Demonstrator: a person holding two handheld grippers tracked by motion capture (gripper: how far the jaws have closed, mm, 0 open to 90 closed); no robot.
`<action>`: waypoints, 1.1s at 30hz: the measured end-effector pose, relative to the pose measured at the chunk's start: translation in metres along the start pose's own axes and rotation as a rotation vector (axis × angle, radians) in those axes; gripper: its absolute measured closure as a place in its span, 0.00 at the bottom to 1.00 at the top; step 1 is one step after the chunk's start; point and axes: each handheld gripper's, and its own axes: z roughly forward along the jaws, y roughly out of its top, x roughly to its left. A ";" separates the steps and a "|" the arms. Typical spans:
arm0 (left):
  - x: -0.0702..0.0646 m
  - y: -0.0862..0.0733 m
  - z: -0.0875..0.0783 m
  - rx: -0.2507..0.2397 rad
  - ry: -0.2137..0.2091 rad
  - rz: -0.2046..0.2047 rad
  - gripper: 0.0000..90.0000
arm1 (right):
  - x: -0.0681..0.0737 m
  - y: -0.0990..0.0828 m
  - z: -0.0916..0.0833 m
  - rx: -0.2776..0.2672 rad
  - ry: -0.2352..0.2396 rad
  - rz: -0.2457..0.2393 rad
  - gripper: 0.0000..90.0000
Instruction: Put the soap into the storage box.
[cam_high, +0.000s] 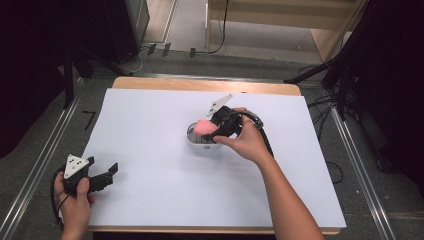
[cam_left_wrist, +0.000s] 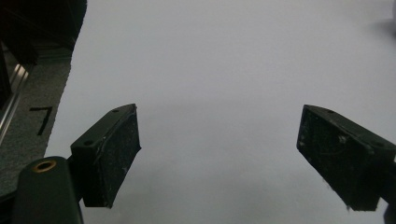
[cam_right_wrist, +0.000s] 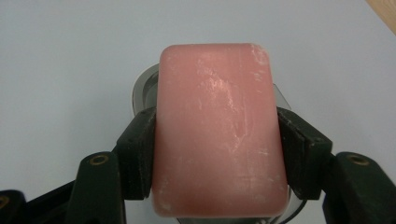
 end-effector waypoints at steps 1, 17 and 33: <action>0.000 0.000 0.000 0.000 0.000 0.000 0.15 | 0.000 0.001 0.001 0.007 0.000 0.001 0.43; 0.000 0.000 0.000 0.001 -0.002 -0.002 0.15 | -0.008 0.000 0.009 0.038 0.014 -0.002 0.43; 0.000 0.000 0.000 0.001 -0.002 -0.003 0.15 | 0.000 -0.011 -0.024 -0.059 -0.019 0.174 0.34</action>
